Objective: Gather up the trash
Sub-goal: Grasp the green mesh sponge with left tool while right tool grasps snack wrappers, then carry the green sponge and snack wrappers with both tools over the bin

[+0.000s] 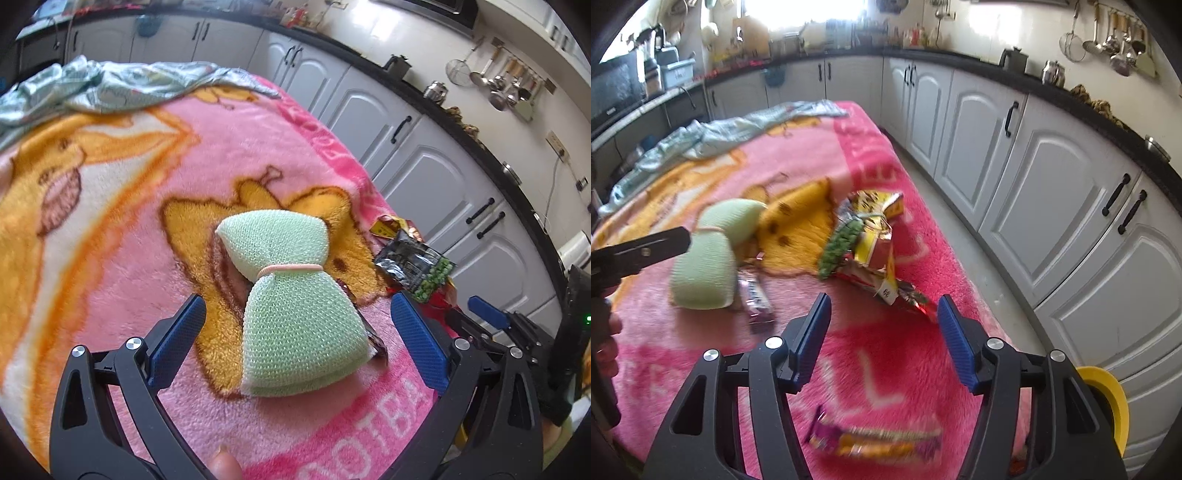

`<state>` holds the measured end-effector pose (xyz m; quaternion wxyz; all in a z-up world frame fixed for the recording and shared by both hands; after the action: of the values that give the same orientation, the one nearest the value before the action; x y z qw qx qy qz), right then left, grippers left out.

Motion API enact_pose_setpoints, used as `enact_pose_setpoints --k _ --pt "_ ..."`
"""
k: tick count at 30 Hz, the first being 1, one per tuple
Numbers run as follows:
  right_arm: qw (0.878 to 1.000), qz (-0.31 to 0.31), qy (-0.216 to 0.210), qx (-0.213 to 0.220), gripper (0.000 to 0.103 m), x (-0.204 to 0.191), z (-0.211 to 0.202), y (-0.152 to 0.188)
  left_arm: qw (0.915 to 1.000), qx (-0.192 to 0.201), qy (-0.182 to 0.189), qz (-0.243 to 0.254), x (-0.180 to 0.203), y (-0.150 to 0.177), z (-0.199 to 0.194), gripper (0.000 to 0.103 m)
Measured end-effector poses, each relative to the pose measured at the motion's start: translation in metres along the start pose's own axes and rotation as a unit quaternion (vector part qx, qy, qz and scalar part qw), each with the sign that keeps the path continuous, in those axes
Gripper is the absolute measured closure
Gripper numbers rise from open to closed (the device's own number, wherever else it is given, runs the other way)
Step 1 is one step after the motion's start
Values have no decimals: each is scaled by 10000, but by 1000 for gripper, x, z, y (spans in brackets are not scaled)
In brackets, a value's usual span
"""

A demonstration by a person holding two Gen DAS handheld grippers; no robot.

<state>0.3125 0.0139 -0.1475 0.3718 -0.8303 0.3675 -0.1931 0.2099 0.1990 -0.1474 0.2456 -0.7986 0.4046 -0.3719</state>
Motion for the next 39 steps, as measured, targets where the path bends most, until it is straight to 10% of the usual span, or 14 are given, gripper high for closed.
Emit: enact_pose_setpoints --k 5,9,28,39 --pt "9999 -105 28 -77 59 -1 18 -6 9997 -111 -131 -146 -4 2 16 11" --pt "9997 -221 -125 -30 88 -7 21 -12 9995 -147 -222 -139 -6 3 23 11" --pt "9958 282 -805 341 91 -21 -43 4 9995 -146 211 186 -9 9 -5 73" --pt "9920 486 -1020 564 91 -22 -80 5 9966 -242 767 154 -1 13 -28 82"
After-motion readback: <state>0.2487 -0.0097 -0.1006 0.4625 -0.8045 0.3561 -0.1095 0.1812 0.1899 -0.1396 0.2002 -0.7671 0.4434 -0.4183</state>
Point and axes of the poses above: each gripper's, at about its wrist camera, not at the fingertips, and z roughly the way its jaws point, x to its right, y to its underside, the point moved 6 cm from there along z, roughly the way its jaws point, and after that the axes turned 10 degrees about x, right-handed, at the moved point
